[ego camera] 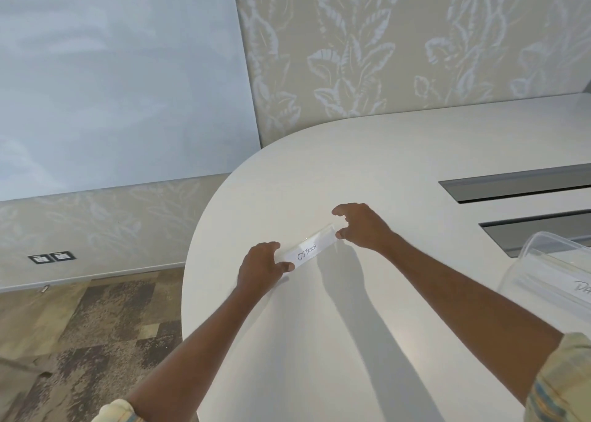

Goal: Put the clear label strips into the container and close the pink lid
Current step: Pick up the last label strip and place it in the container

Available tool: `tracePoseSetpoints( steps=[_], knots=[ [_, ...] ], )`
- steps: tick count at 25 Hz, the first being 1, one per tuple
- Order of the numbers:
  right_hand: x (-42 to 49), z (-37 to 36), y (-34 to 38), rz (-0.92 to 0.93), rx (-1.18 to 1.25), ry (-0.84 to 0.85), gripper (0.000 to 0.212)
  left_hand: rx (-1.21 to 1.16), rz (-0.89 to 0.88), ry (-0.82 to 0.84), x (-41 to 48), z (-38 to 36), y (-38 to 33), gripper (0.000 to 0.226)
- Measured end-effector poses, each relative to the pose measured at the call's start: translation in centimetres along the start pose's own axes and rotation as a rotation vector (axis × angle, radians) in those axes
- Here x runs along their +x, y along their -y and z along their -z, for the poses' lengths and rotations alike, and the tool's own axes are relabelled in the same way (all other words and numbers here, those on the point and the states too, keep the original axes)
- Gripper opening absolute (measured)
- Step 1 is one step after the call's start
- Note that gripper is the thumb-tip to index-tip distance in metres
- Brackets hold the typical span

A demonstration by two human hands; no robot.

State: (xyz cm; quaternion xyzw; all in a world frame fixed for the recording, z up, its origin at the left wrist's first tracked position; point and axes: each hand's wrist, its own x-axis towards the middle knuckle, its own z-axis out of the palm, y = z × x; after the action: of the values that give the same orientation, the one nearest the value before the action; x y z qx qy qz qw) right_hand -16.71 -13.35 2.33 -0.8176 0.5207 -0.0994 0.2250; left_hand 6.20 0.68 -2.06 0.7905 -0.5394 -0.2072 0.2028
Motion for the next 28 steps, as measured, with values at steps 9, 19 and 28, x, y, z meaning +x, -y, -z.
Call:
tracePoseSetpoints(
  steps=[9,19,28],
  knots=[
    [3.9,-2.0,-0.7,0.105,-0.305,0.110,0.047,0.002,0.020,-0.023,0.5,-0.2,2.3,0.043],
    [4.9,-2.3,-0.3,0.128,-0.315,0.076,0.036,0.030,0.048,-0.143,0.1,-0.1,2.3,0.039],
    [2.2,-0.3,-0.7,0.142,-0.296,0.058,0.022,0.089,0.006,-0.172,-0.1,0.7,0.9,0.029]
  ],
)
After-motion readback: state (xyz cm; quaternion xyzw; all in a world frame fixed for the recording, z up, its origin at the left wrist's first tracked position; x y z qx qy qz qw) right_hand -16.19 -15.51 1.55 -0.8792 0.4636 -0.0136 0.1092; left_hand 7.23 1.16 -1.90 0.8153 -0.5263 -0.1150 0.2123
